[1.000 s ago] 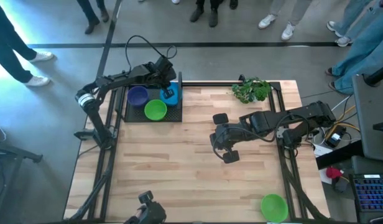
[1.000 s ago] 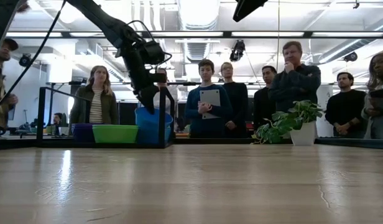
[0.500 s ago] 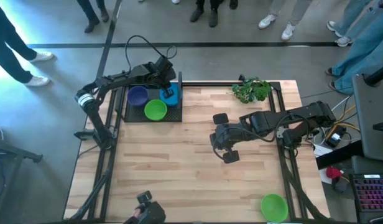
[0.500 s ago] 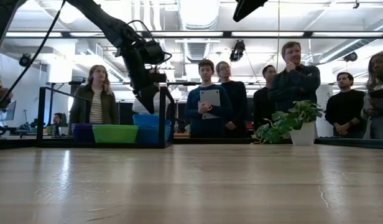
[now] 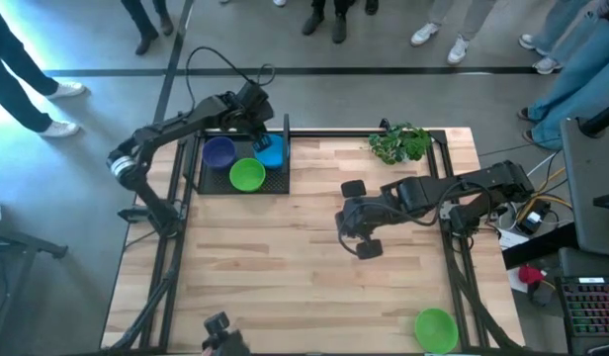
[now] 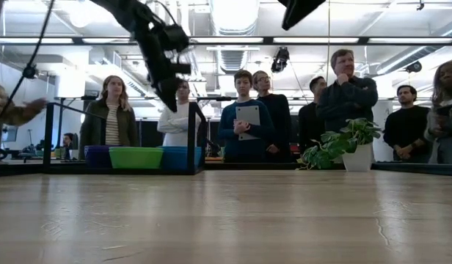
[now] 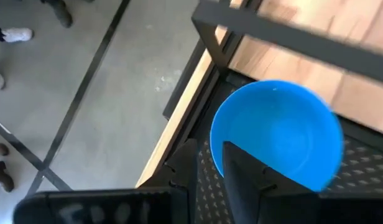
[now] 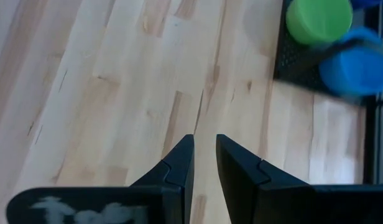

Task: Pick & Place Mini bowls
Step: Stack the green bowl on the green bowl on the shelf

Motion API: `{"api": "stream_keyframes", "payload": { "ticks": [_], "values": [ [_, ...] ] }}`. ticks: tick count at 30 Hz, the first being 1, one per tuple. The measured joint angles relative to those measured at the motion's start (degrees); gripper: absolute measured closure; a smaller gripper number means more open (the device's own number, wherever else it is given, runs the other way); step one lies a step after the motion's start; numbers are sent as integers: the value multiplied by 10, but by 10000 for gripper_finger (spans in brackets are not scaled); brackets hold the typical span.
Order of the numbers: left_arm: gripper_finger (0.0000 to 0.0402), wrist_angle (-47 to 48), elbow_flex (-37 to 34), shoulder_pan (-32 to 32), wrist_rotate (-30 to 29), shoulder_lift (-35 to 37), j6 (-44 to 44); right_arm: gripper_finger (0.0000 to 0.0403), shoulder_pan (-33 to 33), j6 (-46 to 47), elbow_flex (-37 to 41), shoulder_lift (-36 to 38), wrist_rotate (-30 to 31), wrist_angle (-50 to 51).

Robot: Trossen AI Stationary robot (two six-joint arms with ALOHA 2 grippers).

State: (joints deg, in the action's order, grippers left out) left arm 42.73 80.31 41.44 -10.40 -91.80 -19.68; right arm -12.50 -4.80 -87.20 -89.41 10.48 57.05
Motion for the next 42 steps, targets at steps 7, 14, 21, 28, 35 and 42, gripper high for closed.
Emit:
{"api": "stream_keyframes", "payload": {
  "ticks": [7, 14, 21, 28, 35, 42],
  "values": [
    [333, 27, -27, -53, -1, 110, 29, 339, -17, 75, 0, 1, 0, 91],
    [333, 12, -94, -157, -59, 235, 55, 339, -78, 199, 0, 1, 0, 163],
    [333, -30, -178, -285, -66, 325, 79, 339, -164, 277, 7, 2, -1, 178],
    [333, -91, -245, -416, -67, 370, 85, 339, -260, 391, 49, 2, -7, 177],
    [333, -163, -262, -516, -77, 361, 77, 339, -348, 491, 97, 2, -47, 172],
    [333, -200, -261, -550, -123, 338, 92, 339, -410, 568, 140, 2, -93, 128]
  ]
}}
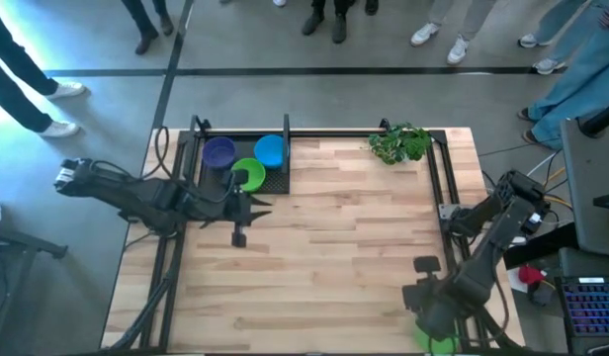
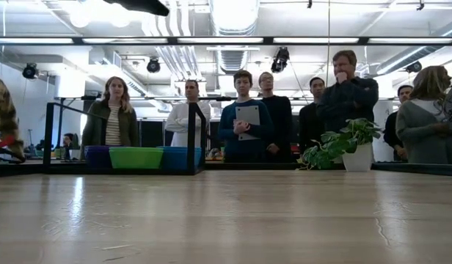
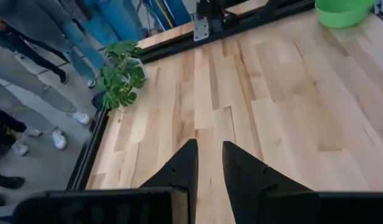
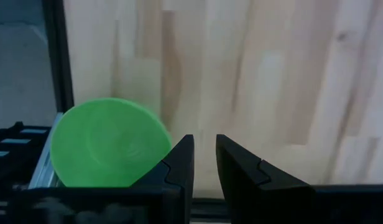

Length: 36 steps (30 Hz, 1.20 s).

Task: Pick & Place Mini bowls
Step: Stack the green bowl on the green bowl on the shelf

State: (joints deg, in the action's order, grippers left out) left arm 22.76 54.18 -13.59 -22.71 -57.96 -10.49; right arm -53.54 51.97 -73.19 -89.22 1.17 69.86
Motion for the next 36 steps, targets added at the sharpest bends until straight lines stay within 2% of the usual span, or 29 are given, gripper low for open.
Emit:
{"api": "stream_keyframes", "payload": {
  "ticks": [7, 19, 30, 36],
  "values": [
    [333, -49, 0, -4, -1, -32, -12, 339, -43, 12, 55, -1, -5, -77],
    [333, -57, 3, -3, -29, -64, -7, 339, -50, 12, 158, -2, -41, -199],
    [333, -55, 16, -3, -29, -63, -4, 339, -55, 25, 178, -2, -59, -221],
    [333, -56, 17, -3, -29, -63, -4, 339, -56, 30, 213, -2, -58, -285]
  ]
}}
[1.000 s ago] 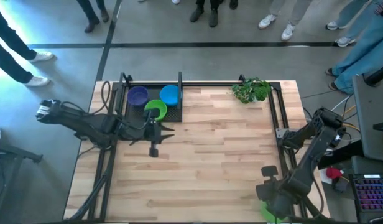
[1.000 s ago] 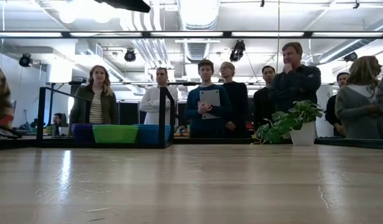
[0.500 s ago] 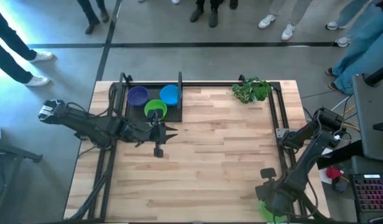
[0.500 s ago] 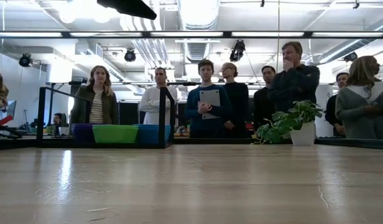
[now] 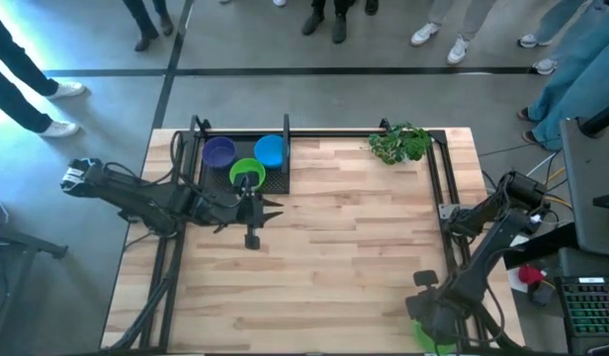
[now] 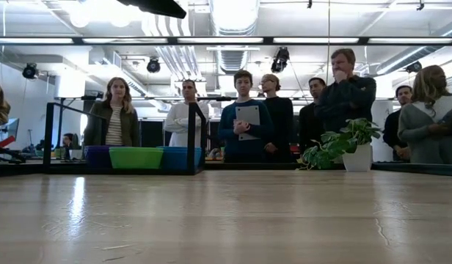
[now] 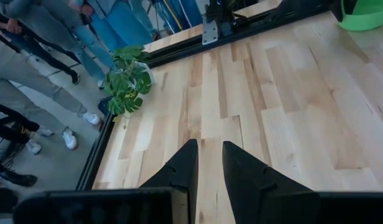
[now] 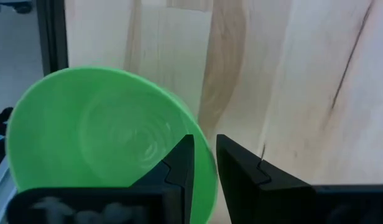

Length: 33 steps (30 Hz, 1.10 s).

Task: Pick & Place Mini bowls
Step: Stack the green bowl on the green bowl on the shelf

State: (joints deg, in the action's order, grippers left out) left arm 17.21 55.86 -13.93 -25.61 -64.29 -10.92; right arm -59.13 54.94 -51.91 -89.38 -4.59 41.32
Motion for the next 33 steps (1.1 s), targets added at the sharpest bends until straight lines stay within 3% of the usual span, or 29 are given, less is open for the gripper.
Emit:
{"api": "stream_keyframes", "payload": {
  "ticks": [7, 13, 20, 25, 33],
  "values": [
    [333, 0, 0, 0, 0, 0, 0, 341, 0, 23, 26, 0, 0, -28],
    [333, 0, 0, 0, 0, 0, 0, 388, 1, 26, 31, 0, 0, -49],
    [333, 0, 0, 0, 0, 0, -8, 394, 8, 22, 7, 0, 30, -37],
    [333, 0, 0, 0, 0, 0, -9, 394, 36, -2, -33, 0, 33, 0],
    [333, 7, 0, 0, 0, 0, -34, 394, 129, -120, -115, 0, 33, 73]
  ]
}}
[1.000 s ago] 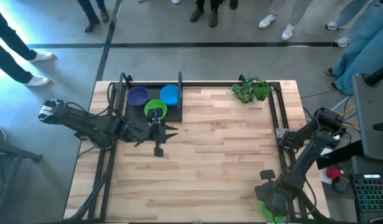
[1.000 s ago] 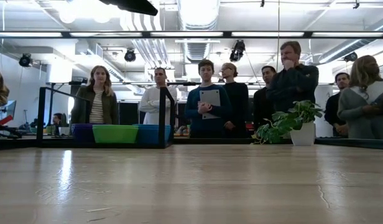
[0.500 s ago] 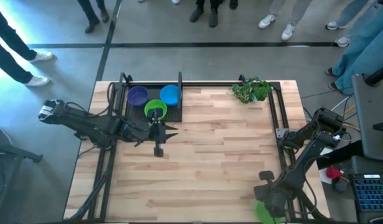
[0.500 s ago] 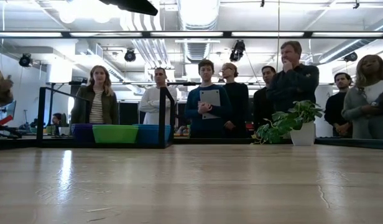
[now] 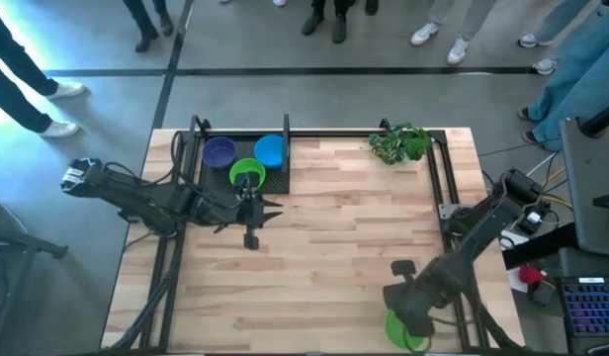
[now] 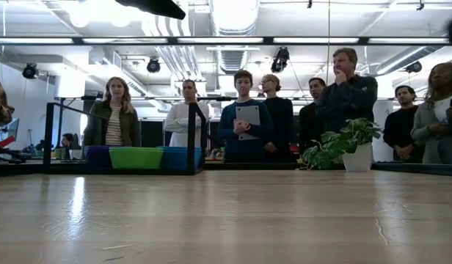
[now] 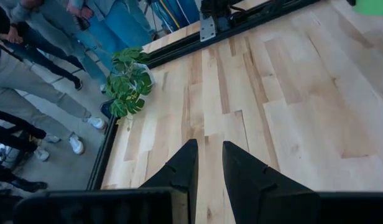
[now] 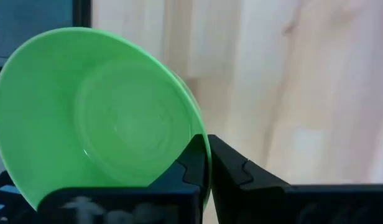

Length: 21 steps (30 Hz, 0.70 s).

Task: Pick & Place Mini bowls
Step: Stack the green bowl on the green bowl on the shelf

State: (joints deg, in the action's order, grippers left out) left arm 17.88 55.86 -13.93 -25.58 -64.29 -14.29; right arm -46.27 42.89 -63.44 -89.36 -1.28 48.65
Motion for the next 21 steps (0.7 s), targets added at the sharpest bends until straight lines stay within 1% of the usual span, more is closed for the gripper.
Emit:
{"api": "stream_keyframes", "payload": {
  "ticks": [3, 8, 12, 15, 18, 21],
  "values": [
    [333, 0, 0, 0, 0, 0, -7, 395, 46, -56, -33, 0, 4, 40],
    [333, 0, 0, 0, 3, 0, -8, 394, 126, -158, -84, 0, 78, 91],
    [333, 0, 0, 0, 12, 0, -8, 394, 188, -216, -117, 0, 159, 99],
    [333, -1, 0, 0, 33, 0, -16, 394, 226, -246, -135, 0, 219, 99],
    [333, -1, 0, 0, 50, 0, -20, 394, 256, -263, -148, -1, 300, 98],
    [333, -4, 0, 0, 51, 0, -20, 394, 278, -266, -160, -2, 393, 94]
  ]
}}
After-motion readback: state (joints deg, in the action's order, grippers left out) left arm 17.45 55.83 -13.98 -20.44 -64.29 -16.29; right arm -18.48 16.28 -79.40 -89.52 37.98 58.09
